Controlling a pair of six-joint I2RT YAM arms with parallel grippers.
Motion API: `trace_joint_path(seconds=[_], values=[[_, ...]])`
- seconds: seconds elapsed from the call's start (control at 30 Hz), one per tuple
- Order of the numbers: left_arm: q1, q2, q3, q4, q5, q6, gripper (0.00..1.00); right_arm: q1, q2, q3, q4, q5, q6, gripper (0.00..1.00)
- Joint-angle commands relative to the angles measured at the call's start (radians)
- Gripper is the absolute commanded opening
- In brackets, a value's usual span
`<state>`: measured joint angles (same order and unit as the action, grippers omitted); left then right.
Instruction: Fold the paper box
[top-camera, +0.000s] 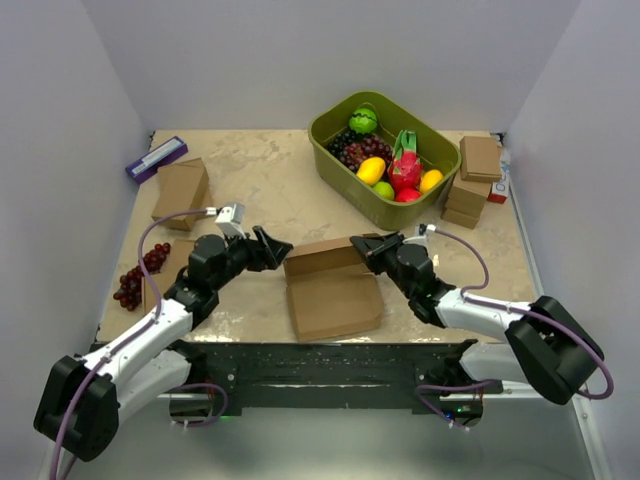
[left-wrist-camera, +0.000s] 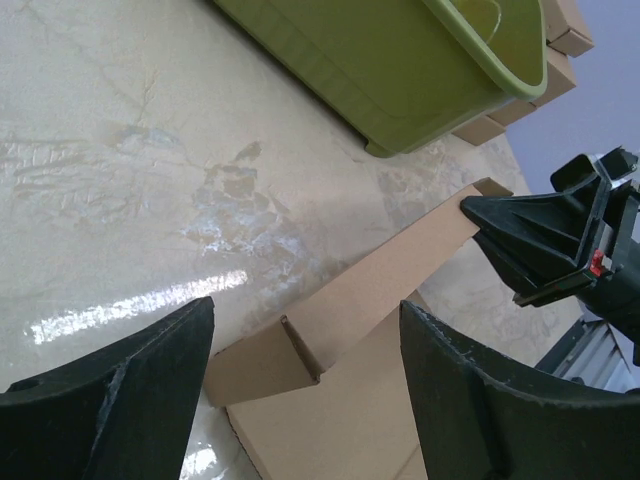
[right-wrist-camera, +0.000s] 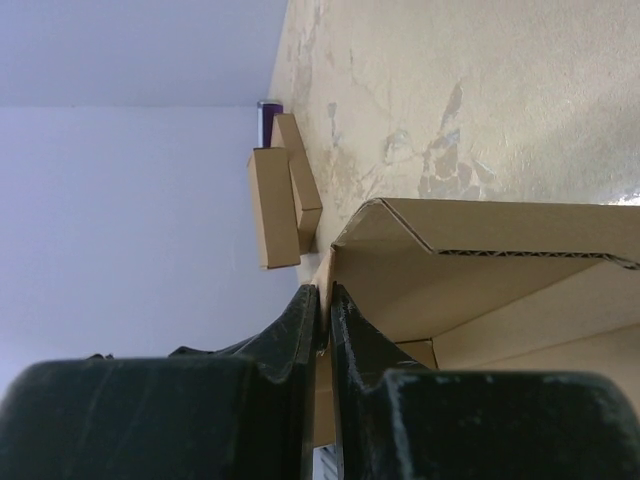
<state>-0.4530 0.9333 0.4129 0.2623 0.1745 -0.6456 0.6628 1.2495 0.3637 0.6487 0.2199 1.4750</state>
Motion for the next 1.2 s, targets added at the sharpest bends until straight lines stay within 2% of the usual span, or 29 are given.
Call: trace_joint_path(seconds=[0.0,0.17,0.27,0.47,0.73,0.93,1.0,1.17], values=[[-0.007,-0.030,-0.063,0.048,0.008,-0.100,0.77,0.006,-0.024,-0.022,-0.003,0.075,-0.019,0.00],[-0.009,-0.005,-0.066,0.078,0.003,-0.106,0.74,0.006,-0.027,-0.025,-0.007,0.075,-0.027,0.00],[-0.009,0.032,-0.053,0.092,0.003,-0.100,0.68,0.008,-0.030,-0.026,-0.014,0.073,-0.025,0.00],[-0.009,0.070,-0.049,0.110,0.000,-0.088,0.63,0.006,-0.042,-0.034,-0.024,0.081,-0.031,0.01],[-0.009,0.090,-0.063,0.186,-0.001,-0.117,0.63,0.008,-0.058,-0.039,-0.038,0.085,-0.041,0.02],[-0.010,0.114,-0.059,0.218,-0.004,-0.127,0.66,0.008,-0.061,-0.031,-0.047,0.085,-0.048,0.02],[-0.009,0.131,-0.059,0.219,0.005,-0.126,0.64,0.006,-0.061,-0.031,-0.047,0.085,-0.050,0.02],[-0.016,0.151,-0.092,0.259,0.040,-0.140,0.49,0.008,-0.071,-0.031,-0.060,0.088,-0.065,0.05]])
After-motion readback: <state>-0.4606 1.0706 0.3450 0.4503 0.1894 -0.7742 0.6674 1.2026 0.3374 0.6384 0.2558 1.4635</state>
